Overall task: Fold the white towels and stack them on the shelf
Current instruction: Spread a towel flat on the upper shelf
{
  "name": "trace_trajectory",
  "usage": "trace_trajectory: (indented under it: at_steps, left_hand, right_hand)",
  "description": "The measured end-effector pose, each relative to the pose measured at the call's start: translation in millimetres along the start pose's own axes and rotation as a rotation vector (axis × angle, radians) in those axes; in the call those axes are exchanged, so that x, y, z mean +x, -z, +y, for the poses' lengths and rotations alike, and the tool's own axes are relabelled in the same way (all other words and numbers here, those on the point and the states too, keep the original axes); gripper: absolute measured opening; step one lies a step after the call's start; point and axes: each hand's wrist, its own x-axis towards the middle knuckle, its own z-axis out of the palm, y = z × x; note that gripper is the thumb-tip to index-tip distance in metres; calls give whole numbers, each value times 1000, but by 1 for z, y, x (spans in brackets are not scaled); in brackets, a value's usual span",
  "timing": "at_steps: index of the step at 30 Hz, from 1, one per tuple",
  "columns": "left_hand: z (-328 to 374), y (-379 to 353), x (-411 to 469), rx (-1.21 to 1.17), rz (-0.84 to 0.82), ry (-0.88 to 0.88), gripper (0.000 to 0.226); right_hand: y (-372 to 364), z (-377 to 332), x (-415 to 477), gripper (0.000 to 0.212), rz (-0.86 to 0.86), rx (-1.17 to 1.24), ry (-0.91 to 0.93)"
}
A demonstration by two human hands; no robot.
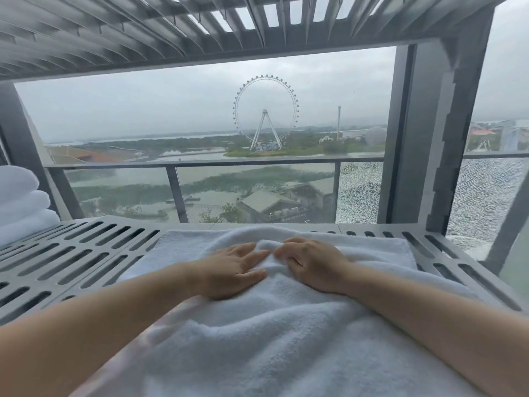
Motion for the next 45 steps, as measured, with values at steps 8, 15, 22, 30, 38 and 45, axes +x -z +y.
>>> trace_trajectory:
  at_steps: [8, 15, 22, 30, 38, 45]
  left_hand:
    - [45, 43, 55, 215, 213, 33, 30]
    - [46, 15, 85, -84, 492, -66, 20]
    - [44, 0, 84, -206, 463, -248, 27]
    - [45, 4, 76, -100, 481, -134, 39]
    - [36, -4, 85, -82, 111, -30, 53]
    - [34, -4, 84, -70, 73, 32, 66]
  right_hand:
    - [28, 6, -2, 25, 139, 64, -200]
    - [76, 47, -8, 24, -137, -113, -387]
    - [59, 54, -9, 17, -221, -313, -409]
    - [68, 52, 19, 20, 9, -549, -349]
    - [8, 35, 11, 41, -76, -73, -416]
    - [7, 43, 0, 63, -277, -104, -546]
